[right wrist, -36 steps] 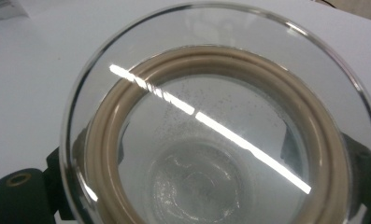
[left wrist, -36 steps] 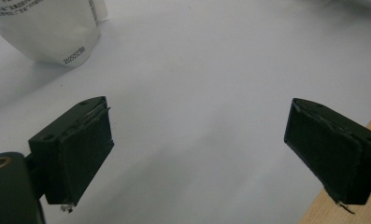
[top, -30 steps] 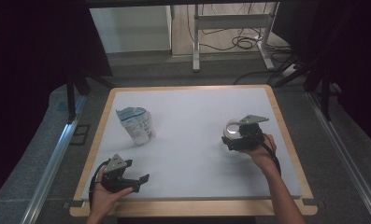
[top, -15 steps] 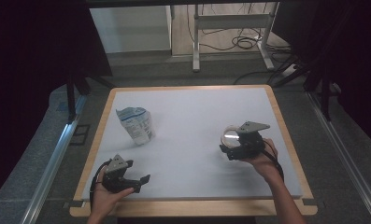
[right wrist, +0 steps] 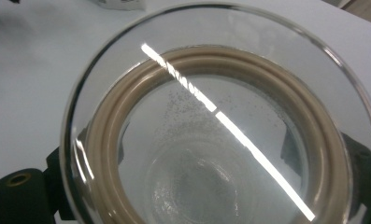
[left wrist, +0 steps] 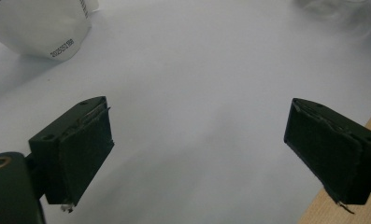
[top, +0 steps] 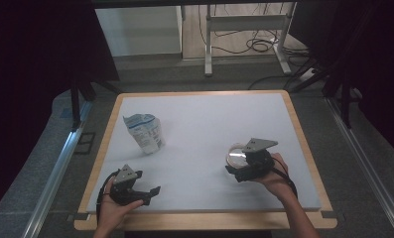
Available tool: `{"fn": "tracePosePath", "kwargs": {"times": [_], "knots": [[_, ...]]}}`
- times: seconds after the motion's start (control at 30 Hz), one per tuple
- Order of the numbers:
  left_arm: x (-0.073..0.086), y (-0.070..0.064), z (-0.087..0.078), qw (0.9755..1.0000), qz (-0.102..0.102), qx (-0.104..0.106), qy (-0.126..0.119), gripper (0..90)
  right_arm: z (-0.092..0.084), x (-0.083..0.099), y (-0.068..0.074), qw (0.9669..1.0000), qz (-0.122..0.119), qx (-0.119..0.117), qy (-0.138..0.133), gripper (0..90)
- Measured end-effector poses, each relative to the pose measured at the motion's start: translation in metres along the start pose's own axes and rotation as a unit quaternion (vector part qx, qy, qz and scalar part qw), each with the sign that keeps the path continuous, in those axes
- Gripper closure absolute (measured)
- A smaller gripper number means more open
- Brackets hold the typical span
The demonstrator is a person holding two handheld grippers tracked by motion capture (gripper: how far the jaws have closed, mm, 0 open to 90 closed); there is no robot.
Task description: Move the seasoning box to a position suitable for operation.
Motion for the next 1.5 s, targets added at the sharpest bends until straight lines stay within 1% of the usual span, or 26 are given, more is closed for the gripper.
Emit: {"fn": "tracePosePath", "kwargs": {"times": [0.1, 0.13, 0.17, 0.23, 0.37, 0.53, 0.57, 0.6, 0.7, 0.8, 0.83, 0.87, 0.9, 0.93, 0.97, 1.03, 1.07, 1.1, 1.13, 1.17, 1.27, 1.33, 1.37, 1.4, 1.47, 1.5], "knots": [[0.0, 0.001, 0.0, 1.0, -0.001, 0.0, 0.0, 7.9, 0.003, 0.001, 0.006, 0.9999, -0.01, -0.011, 0.003, 11.3], [0.0, 0.001, 0.0, 1.0, -0.001, 0.0, 0.0, 7.9, 0.003, 0.001, 0.006, 0.9999, -0.01, -0.011, 0.003, 11.3], [0.0, 0.001, -0.001, 1.0, -0.001, 0.0, -0.001, 7.9, 0.006, 0.002, 0.009, 0.9998, -0.015, -0.012, 0.011, 11.3], [0.0, 0.0, -0.001, 1.0, -0.001, 0.0, -0.001, 7.9, 0.009, 0.003, 0.009, 0.9997, -0.016, -0.011, 0.016, 11.3], [0.0, 0.001, -0.001, 1.0, -0.001, -0.001, -0.002, 7.9, 0.015, 0.004, 0.013, 0.9993, -0.02, -0.023, 0.022, 11.3], [0.0, 0.001, -0.001, 1.0, -0.001, 0.0, -0.001, 7.9, 0.023, 0.01, 0.011, 0.9991, -0.022, -0.017, 0.032, 11.2], [0.0, 0.001, -0.001, 1.0, -0.001, 0.0, -0.002, 7.9, 0.024, 0.01, 0.009, 0.9993, -0.013, -0.024, 0.027, 11.2], [0.0, 0.001, -0.002, 1.0, -0.001, 0.0, -0.002, 7.9, 0.024, 0.011, 0.009, 0.9992, -0.008, -0.028, 0.026, 11.2], [0.0, 0.0, -0.002, 1.0, -0.001, -0.001, -0.003, 7.9, 0.023, 0.012, 0.009, 0.9992, -0.012, -0.032, 0.022, 11.1], [0.0, -0.001, -0.002, 1.0, 0.001, -0.001, -0.002, 7.9, 0.024, 0.012, 0.009, 0.9992, -0.01, -0.033, 0.018, 10.5], [0.0, -0.001, -0.002, 1.0, 0.002, -0.001, -0.002, 7.9, 0.024, 0.012, 0.009, 0.9993, -0.009, -0.033, 0.015, 8.4], [0.0, -0.001, -0.002, 1.0, 0.002, -0.001, -0.003, 7.8, 0.024, 0.011, 0.008, 0.9994, -0.004, -0.034, 0.011, 3.3], [0.0, -0.001, -0.002, 1.0, 0.002, -0.001, -0.003, 7.9, 0.023, 0.011, 0.008, 0.9995, 0.002, -0.032, 0.009, 2.2], [0.0, -0.001, -0.002, 1.0, 0.002, -0.001, -0.003, 7.9, 0.023, 0.011, 0.008, 0.9995, 0.002, -0.032, 0.009, 2.2], [0.0, 0.0, -0.002, 1.0, 0.002, -0.002, -0.003, 7.9, 0.018, 0.009, 0.007, 0.9997, 0.007, -0.024, -0.009, 1.5], [0.0, 0.0, -0.002, 1.0, 0.001, -0.004, -0.002, 7.9, 0.01, 0.008, 0.008, 0.9991, 0.013, -0.029, -0.028, 1.5], [0.0, 0.0, -0.002, 1.0, 0.001, -0.004, -0.002, 7.9, 0.01, 0.008, 0.008, 0.9991, 0.013, -0.029, -0.028, 1.5], [0.002, 0.001, -0.002, 1.0, 0.003, -0.007, 0.0, 7.9, 0.002, 0.007, 0.008, 0.9983, 0.02, -0.03, -0.046, 1.5], [0.002, 0.001, -0.002, 1.0, 0.003, -0.007, 0.0, 7.9, 0.002, 0.007, 0.008, 0.9983, 0.02, -0.03, -0.046, 1.5], [0.003, 0.001, -0.002, 0.9999, 0.004, -0.009, 0.001, 7.9, -0.006, 0.008, 0.008, 0.9971, 0.029, -0.03, -0.063, 1.6], [0.006, 0.001, -0.001, 1.0, 0.004, -0.007, 0.002, 7.9, -0.02, 0.01, 0.004, 0.9944, 0.052, -0.022, -0.089, 2.6], [0.005, 0.0, -0.002, 0.9999, 0.004, -0.009, 0.002, 7.9, -0.033, 0.014, 0.001, 0.9905, 0.078, -0.021, -0.111, 5.0], [0.005, -0.001, -0.003, 0.9999, 0.005, -0.009, 0.001, 7.9, -0.037, 0.014, 0.0, 0.989, 0.082, -0.02, -0.121, 6.0], [0.002, -0.002, -0.005, 0.9999, 0.007, -0.011, -0.002, 7.9, -0.043, 0.016, 0.0, 0.9878, 0.085, -0.024, -0.128, 6.4], [-0.001, -0.003, -0.007, 0.9998, 0.013, -0.012, -0.004, 7.8, -0.054, 0.02, 0.001, 0.9872, 0.088, -0.014, -0.132, 9.8], [-0.003, -0.004, -0.007, 0.9998, 0.013, -0.013, -0.006, 7.9, -0.059, 0.023, 0.0, 0.9864, 0.094, -0.007, -0.135, 11.1]]}}
Point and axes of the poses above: each handheld gripper's, and its own axes: z roughly forward along the jaws, x roughly out of its underside, y roughly to its left, the point moved 8 cm from there along z, roughly forward along the jaws, and after that the axes turned 13 degrees about y, right-handed, at the moved point
